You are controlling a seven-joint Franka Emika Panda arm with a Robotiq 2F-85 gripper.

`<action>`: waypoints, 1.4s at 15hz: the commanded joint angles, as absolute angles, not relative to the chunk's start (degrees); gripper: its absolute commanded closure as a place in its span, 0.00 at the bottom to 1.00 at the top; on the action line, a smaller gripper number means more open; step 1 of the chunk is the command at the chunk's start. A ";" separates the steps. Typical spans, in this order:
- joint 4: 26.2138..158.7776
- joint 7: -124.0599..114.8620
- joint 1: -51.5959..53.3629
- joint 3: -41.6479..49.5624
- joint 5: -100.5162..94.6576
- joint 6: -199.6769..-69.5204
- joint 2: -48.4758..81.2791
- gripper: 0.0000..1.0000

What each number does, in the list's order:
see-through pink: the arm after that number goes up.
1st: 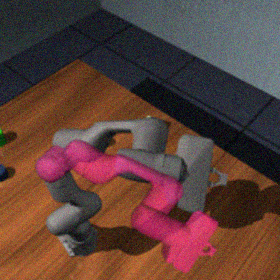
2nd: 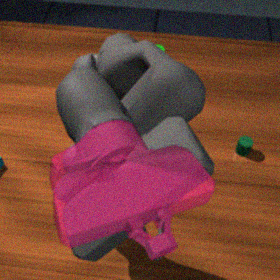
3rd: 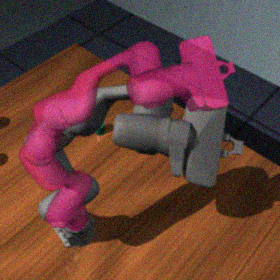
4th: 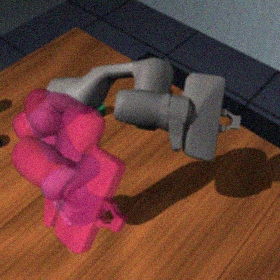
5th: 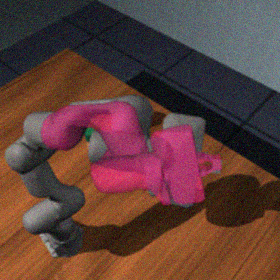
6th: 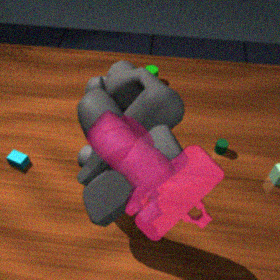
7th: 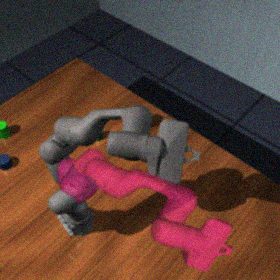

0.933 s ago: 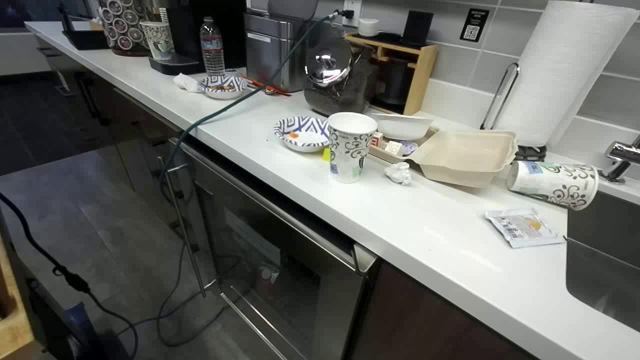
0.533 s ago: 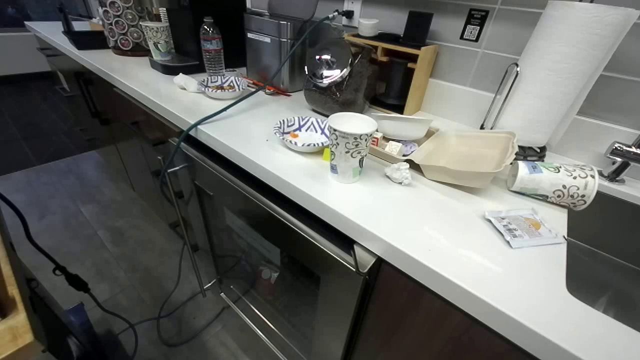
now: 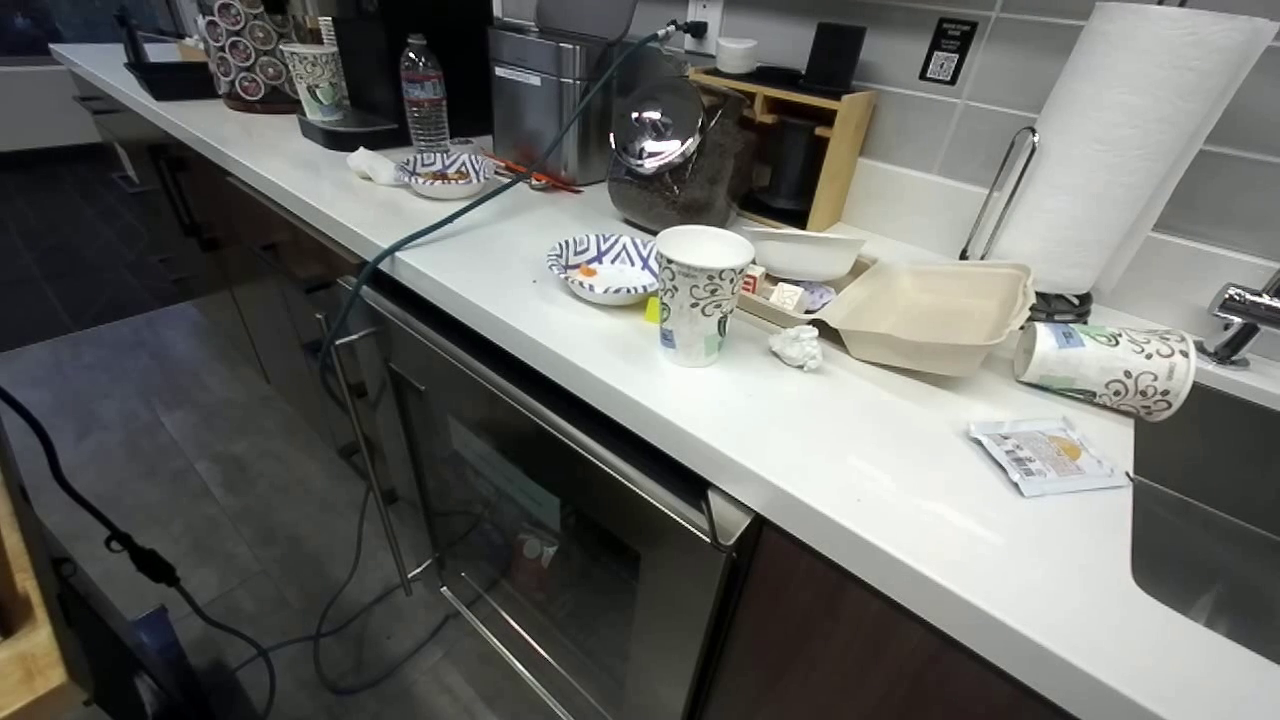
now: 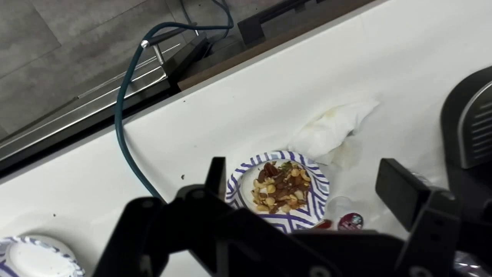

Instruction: Pour the contents of the bowl into the other bowl

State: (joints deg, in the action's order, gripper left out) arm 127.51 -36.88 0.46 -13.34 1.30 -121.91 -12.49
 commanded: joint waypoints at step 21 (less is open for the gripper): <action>122.74 -19.48 -3.18 1.47 31.26 -122.02 8.84 0.00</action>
State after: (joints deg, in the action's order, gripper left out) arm 122.86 -19.46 -3.54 1.03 31.28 -122.23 8.83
